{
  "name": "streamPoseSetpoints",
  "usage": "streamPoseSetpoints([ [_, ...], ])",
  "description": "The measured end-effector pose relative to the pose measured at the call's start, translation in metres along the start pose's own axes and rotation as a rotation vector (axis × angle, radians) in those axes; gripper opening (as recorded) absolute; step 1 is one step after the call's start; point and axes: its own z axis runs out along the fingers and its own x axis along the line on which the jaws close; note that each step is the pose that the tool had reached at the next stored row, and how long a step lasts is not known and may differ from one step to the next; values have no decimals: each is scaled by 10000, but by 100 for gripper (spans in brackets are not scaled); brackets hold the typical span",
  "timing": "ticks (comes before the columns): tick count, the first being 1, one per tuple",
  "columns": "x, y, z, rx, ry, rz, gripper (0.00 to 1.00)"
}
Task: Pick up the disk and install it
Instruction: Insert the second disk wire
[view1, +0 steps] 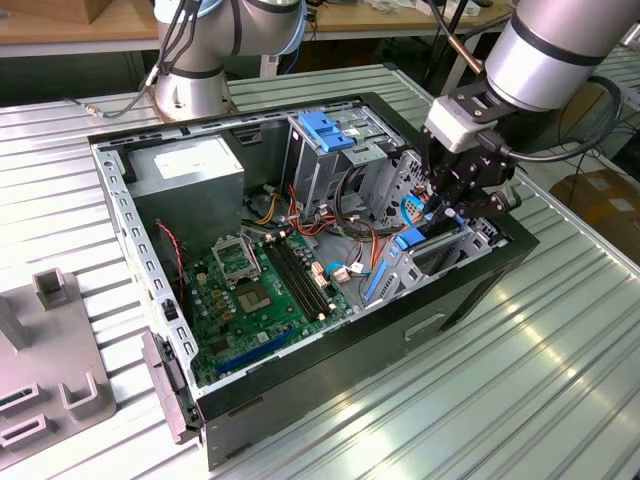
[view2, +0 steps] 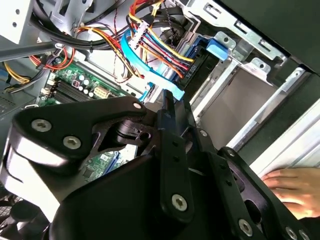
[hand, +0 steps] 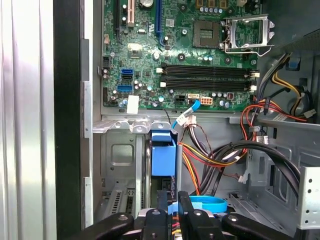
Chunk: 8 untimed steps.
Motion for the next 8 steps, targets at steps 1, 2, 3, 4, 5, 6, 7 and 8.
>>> streamPoseSetpoints([
  [1,0,0,0,0,-2,0,24],
  [2,0,0,-2,0,-1,0,22],
  [3,-1,0,-4,0,1,0,15],
  [4,-1,0,-5,0,1,0,10],
  [5,-1,0,-6,0,1,0,10],
  [6,-1,0,-7,0,1,0,10],
  [7,-1,0,-7,0,1,0,10],
  [8,-1,-1,-8,0,1,0,10],
])
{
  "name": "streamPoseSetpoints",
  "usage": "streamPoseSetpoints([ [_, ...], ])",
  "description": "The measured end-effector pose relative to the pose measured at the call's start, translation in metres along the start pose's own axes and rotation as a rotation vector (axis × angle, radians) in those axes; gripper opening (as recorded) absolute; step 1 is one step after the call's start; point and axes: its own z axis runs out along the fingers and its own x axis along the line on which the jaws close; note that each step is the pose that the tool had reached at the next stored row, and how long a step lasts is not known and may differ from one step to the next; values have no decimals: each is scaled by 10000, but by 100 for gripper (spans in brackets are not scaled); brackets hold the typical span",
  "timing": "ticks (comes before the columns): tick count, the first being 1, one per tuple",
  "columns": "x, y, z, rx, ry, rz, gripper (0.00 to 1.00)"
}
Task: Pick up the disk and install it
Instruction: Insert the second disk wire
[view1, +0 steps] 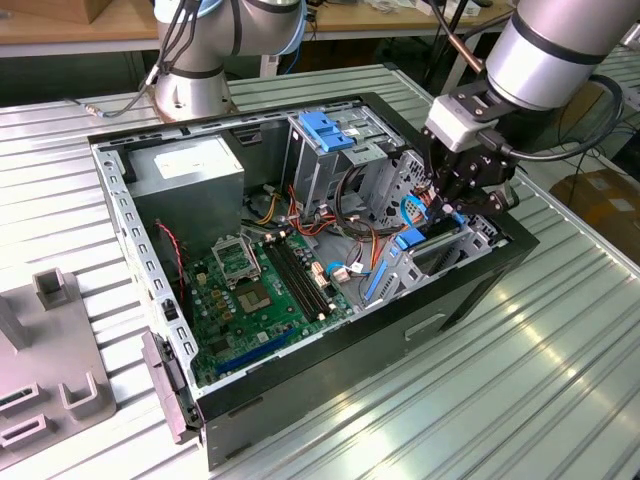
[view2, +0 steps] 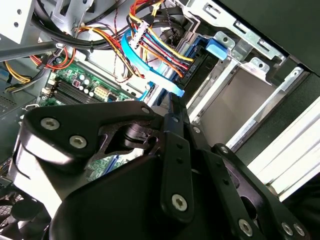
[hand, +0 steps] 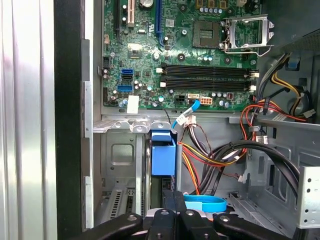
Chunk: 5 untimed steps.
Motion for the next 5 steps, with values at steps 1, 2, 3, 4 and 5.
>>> streamPoseSetpoints([
  [1,0,0,-1,0,0,0,10],
  [2,-1,0,-5,0,0,0,10],
  [3,-1,0,-7,0,0,0,10],
  [4,-1,-1,-9,0,1,0,10],
  [5,-1,-1,-9,0,0,0,10],
])
